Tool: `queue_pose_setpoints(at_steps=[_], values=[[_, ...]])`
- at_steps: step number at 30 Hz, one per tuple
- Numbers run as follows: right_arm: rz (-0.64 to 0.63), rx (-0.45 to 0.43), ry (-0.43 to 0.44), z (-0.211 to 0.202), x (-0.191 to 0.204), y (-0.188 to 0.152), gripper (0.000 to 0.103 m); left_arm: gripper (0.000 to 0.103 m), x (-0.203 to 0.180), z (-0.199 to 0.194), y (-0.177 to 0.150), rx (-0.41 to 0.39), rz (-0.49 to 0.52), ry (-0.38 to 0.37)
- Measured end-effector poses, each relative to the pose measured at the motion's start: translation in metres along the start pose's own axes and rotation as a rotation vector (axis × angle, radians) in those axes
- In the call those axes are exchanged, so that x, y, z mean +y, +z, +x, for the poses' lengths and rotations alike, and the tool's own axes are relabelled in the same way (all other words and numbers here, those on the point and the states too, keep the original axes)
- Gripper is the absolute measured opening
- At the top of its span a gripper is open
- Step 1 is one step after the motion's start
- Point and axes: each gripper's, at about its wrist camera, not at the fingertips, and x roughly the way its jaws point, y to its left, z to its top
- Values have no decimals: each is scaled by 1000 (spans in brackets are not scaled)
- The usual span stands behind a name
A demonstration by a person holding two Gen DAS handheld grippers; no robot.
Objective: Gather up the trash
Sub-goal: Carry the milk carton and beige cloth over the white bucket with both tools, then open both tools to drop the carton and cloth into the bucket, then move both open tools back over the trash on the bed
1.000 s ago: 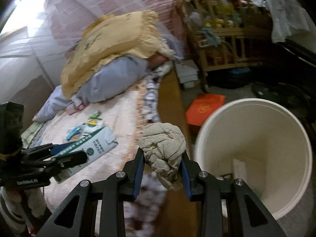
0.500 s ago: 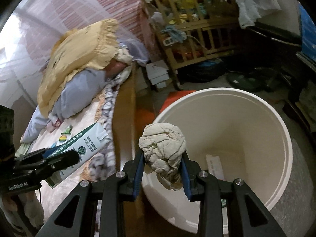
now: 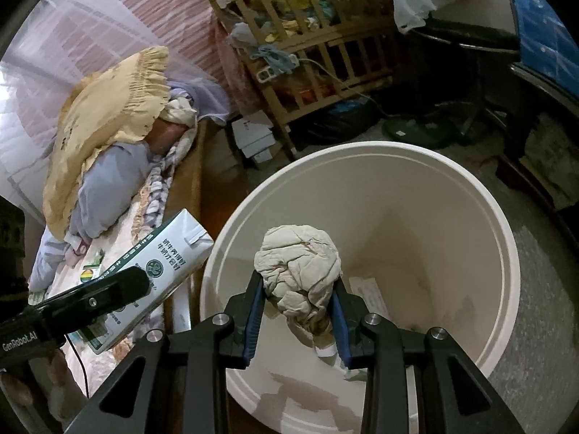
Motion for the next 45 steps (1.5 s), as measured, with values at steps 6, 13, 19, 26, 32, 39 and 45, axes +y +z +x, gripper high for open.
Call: queue_pose_setpoints(at_steps=[6, 13, 19, 26, 32, 39, 45], values=[[40, -13, -40, -1, -11, 0, 44, 53, -8, 6, 0, -7, -6, -55], [46, -12, -45, -3, -14, -1, 53, 66, 3, -2, -4, -2, -23, -60], [6, 6, -43, 1, 5, -3, 61, 66, 22, -21, -13, -13, -47, 6], [-66, 20, 10, 4, 47, -8, 61, 66, 48, -50, -31, -30, -55, 131], [-141, 43, 75, 12, 98, -15, 61, 66, 76, -84, -47, -58, -77, 239], [-223, 85, 161, 24, 161, -31, 61, 66, 123, -134, -74, -86, -147, 364], [-316, 132, 233, 36, 219, -53, 61, 66, 164, -176, -97, -110, -207, 459]])
